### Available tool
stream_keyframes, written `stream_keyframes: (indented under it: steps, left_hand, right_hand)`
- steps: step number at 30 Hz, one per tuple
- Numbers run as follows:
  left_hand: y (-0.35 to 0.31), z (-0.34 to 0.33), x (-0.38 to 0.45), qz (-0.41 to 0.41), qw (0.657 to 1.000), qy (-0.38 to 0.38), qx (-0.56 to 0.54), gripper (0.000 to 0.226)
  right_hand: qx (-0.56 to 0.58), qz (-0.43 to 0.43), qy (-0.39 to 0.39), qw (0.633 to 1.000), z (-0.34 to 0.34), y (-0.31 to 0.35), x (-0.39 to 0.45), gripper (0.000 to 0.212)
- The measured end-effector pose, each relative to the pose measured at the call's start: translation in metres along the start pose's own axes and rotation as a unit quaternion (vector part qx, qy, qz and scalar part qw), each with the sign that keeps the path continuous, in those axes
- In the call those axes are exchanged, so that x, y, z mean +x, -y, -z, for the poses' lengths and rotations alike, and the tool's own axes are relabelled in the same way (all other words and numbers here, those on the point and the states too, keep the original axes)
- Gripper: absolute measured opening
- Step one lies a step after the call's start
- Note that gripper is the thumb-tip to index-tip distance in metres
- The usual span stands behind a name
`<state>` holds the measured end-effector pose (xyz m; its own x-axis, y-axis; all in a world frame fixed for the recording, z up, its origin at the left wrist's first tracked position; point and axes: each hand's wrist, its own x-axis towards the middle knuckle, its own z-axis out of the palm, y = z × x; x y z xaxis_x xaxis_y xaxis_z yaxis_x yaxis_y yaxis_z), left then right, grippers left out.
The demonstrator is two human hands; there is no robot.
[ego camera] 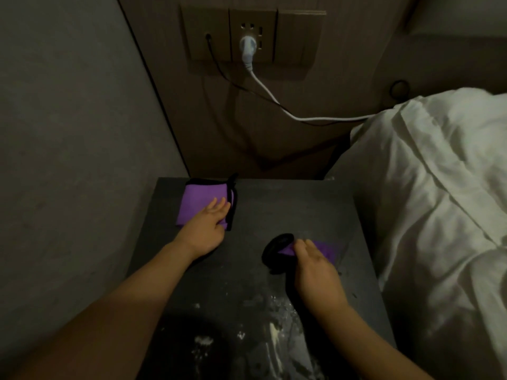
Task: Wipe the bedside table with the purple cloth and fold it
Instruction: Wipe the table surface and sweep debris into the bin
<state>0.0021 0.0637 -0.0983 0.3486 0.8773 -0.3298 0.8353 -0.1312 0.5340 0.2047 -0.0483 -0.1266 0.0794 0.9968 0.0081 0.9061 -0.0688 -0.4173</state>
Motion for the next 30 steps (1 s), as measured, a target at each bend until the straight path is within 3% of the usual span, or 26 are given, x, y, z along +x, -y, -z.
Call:
stream_keyframes:
  steps: [4,7,11,14,19,24,30]
  left_hand:
    - [0.004,-0.002,-0.001,-0.006,1.000,0.000,0.003,0.057]
    - [0.004,-0.002,-0.002,-0.008,1.000,-0.006,-0.005,0.058]
    - [0.003,-0.003,0.001,-0.013,1.000,-0.026,-0.008,0.058]
    - [0.005,-0.006,0.001,-0.018,0.999,-0.030,-0.013,0.058]
    - [0.013,-0.010,0.005,-0.021,0.999,-0.042,-0.013,0.059]
    - [0.016,-0.008,0.006,-0.014,0.999,-0.028,-0.008,0.059]
    - [0.006,-0.003,0.002,-0.004,1.000,-0.009,-0.019,0.058]
  right_hand:
    - [-0.032,0.057,0.025,0.998,0.002,0.003,-0.024,0.036]
    - [-0.002,-0.001,0.041,0.999,0.016,-0.001,0.013,0.024]
    - [0.152,-0.069,-0.095,0.981,0.053,-0.015,0.054,0.021]
    - [0.167,-0.071,-0.150,0.972,0.073,-0.029,0.078,0.021]
    - [0.113,-0.043,-0.001,0.993,0.038,-0.039,0.096,0.028]
    - [0.118,0.036,0.032,0.992,0.004,-0.032,0.038,0.040]
    - [0.191,0.087,0.134,0.969,0.002,-0.031,-0.057,0.048]
